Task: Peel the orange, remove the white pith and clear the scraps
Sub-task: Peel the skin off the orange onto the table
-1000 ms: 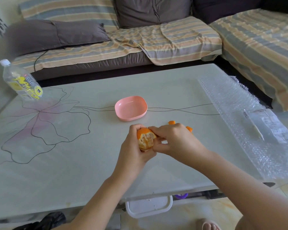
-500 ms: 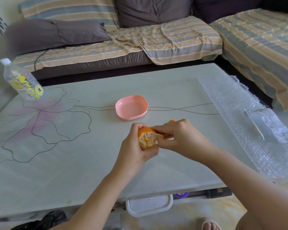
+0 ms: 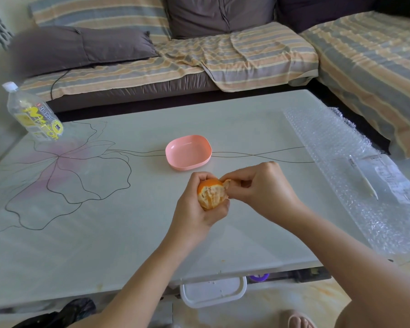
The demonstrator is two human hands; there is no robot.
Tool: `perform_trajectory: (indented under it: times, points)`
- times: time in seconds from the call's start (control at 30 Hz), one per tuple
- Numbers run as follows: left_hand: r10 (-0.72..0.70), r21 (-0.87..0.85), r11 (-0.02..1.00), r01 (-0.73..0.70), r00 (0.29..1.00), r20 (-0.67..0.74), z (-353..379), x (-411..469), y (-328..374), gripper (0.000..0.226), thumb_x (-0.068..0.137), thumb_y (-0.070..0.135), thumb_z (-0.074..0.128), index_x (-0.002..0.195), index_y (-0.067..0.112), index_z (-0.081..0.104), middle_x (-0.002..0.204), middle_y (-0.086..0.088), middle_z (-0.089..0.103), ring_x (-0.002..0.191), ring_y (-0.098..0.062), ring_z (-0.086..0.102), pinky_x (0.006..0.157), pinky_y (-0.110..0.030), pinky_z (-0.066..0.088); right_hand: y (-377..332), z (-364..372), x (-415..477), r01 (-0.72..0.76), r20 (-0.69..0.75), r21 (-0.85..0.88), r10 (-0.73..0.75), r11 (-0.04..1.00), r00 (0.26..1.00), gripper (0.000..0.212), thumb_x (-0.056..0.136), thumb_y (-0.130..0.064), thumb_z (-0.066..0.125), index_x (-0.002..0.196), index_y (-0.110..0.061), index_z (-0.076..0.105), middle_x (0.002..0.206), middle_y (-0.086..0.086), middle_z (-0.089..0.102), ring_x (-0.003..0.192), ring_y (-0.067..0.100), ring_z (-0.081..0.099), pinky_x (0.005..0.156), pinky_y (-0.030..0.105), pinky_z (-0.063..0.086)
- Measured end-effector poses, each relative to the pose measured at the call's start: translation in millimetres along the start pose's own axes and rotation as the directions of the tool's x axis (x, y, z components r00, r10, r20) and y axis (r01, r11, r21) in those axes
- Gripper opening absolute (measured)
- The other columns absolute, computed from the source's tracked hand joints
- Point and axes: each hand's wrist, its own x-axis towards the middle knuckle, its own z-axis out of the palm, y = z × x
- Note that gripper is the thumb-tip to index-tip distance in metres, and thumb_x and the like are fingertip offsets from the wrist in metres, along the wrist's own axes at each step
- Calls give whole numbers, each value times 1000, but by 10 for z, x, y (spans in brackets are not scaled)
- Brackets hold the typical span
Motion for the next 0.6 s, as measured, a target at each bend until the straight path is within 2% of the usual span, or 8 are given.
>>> perform_trajectory:
  times: [0.1, 0.2, 0.27, 0.33, 0.4, 0.47, 0.53, 0.6]
  points:
    - [21, -171, 985, -10, 998, 61, -31, 14, 28, 44, 59, 33, 70, 97, 20, 51, 80, 18, 58, 67, -1, 54, 60, -14, 43, -42, -59, -7, -41, 16, 123, 39, 992, 999, 22, 78, -13, 61, 72, -29, 75, 57, -3, 65, 53, 8, 52, 52, 28, 41]
    - [39, -295, 955, -11, 995, 89, -54, 18, 44, 47, 60, 30, 69, 100, 14, 50, 83, 8, 56, 66, -1, 52, 58, -13, 42, -90, -86, -6, -91, -7, 296, 97, 951, 995, 22, 80, -2, 59, 76, -16, 76, 63, 3, 71, 63, 15, 69, 61, 24, 54]
    - [25, -358, 933, 12, 995, 100, -53, 20, 50, 43, 59, 29, 69, 100, 24, 55, 83, 4, 54, 65, -7, 49, 57, -17, 41, -85, -84, 19, -132, -15, 398, 151, 908, 988, 22, 81, 0, 58, 75, -13, 75, 65, 5, 72, 65, 18, 70, 66, 29, 58]
    - [-7, -455, 889, 57, 994, 110, -57, 30, 58, 37, 59, 26, 69, 94, 36, 60, 80, 5, 56, 64, -13, 48, 56, -21, 40, -50, -89, 68, -176, -15, 530, 217, 829, 976, 23, 85, 3, 55, 76, -10, 73, 67, 7, 72, 63, 16, 70, 66, 26, 58]
    - [-50, -529, 842, 105, 992, 116, -68, 44, 59, 38, 58, 25, 69, 93, 37, 62, 76, 7, 58, 63, -12, 51, 57, -21, 44, 19, -109, 126, -203, -26, 561, 262, 802, 965, 24, 87, 3, 53, 79, -9, 72, 69, 8, 72, 62, 16, 68, 67, 25, 58]
    - [-112, -564, 809, 167, 985, 132, -73, 52, 49, 44, 56, 27, 70, 98, 29, 59, 75, 7, 60, 62, -11, 56, 59, -20, 48, 136, -121, 176, -233, -53, 408, 277, 883, 959, 22, 89, -1, 54, 81, -12, 71, 72, 8, 71, 63, 15, 68, 67, 24, 57]
    - [-176, -590, 774, 232, 972, 153, -76, 55, 30, 48, 55, 28, 71, 100, 18, 57, 74, 3, 62, 62, -11, 60, 60, -21, 52, 273, -121, 208, -280, -61, 102, 286, 955, 956, 21, 89, -7, 50, 84, -9, 70, 75, 7, 70, 67, 15, 68, 65, 25, 54]
    - [-239, -610, 734, 300, 954, 181, -73, 52, 27, 41, 60, 23, 71, 98, 12, 57, 74, 0, 64, 64, -12, 64, 61, -22, 54, 390, -107, 221, -287, -32, -187, 286, 940, 958, 25, 92, -14, 44, 93, -1, 64, 81, 13, 67, 81, 29, 63, 66, 33, 49]
